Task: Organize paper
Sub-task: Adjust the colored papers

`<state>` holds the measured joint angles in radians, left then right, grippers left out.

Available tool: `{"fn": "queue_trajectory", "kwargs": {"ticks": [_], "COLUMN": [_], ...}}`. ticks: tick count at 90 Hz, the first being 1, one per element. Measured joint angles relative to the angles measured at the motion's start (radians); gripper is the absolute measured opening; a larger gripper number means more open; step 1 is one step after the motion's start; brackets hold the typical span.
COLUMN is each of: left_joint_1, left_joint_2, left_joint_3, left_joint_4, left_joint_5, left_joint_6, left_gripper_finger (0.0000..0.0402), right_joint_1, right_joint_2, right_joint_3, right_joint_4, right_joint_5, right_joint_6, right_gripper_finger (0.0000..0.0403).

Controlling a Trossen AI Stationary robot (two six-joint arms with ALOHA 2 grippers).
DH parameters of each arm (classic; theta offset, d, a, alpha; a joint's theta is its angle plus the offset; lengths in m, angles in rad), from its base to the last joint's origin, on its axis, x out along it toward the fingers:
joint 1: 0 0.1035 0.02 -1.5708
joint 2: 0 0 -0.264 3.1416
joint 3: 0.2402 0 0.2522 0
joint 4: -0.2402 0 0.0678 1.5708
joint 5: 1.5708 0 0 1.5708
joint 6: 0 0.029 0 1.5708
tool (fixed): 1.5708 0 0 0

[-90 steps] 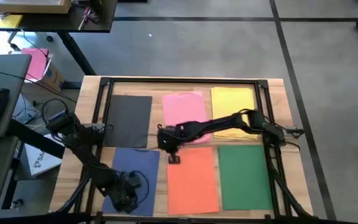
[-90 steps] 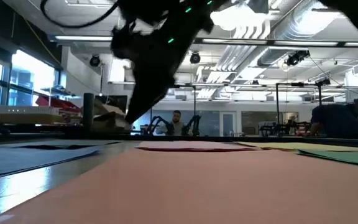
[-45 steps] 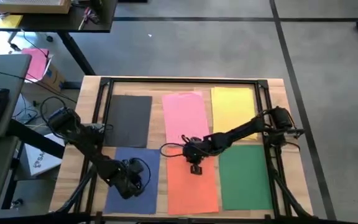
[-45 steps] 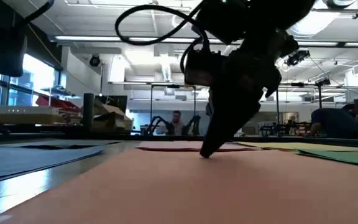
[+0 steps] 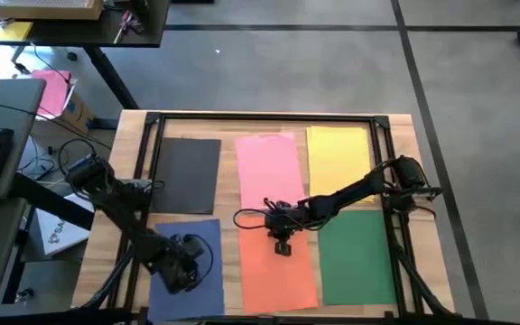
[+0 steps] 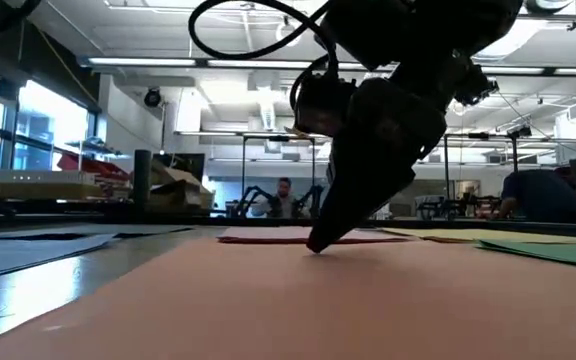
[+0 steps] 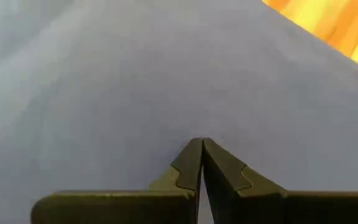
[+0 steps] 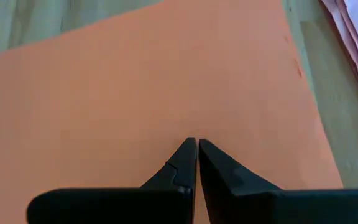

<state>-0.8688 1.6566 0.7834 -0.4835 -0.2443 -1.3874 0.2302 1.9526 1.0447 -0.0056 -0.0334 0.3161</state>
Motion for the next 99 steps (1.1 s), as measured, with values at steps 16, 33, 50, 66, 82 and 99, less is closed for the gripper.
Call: {"fn": "queue_trajectory", "kwargs": {"ticks": [16, 33, 50, 66, 82, 99], "left_joint_1": [0.031, 0.049, 0.057, 0.109, 0.275, 0.582], "left_joint_2": [0.000, -0.001, -0.031, -0.124, -0.232, -0.282], "left_joint_3": [0.000, -0.001, 0.022, 0.035, 0.027, -0.081], "left_joint_4": [0.000, 0.010, -0.015, -0.065, -0.310, -0.373], "left_joint_5": [0.000, 0.029, 0.026, -0.001, -0.130, -0.161], "left_joint_6": [0.149, 0.151, 0.132, 0.112, 0.086, 0.278], "left_gripper_finger": [0.0000, 0.0000, 0.0000, 0.0000, 0.0000, 0.0000], "right_joint_1": [0.000, 0.000, 0.000, -0.001, -0.001, -0.001], "right_joint_2": [0.000, 0.000, 0.000, 0.000, -0.002, -0.004], "right_joint_3": [0.000, 0.000, 0.000, 0.000, 0.000, 0.001], "right_joint_4": [0.003, 0.003, 0.049, 0.080, 0.099, 0.151], "right_joint_5": [0.000, 0.000, 0.000, 0.000, 0.000, 0.035], "right_joint_6": [-0.002, -0.002, 0.000, 0.000, -0.002, 0.001], "right_gripper_finger": [0.0000, 0.0000, 0.0000, 0.0000, 0.0000, 0.0000]}}
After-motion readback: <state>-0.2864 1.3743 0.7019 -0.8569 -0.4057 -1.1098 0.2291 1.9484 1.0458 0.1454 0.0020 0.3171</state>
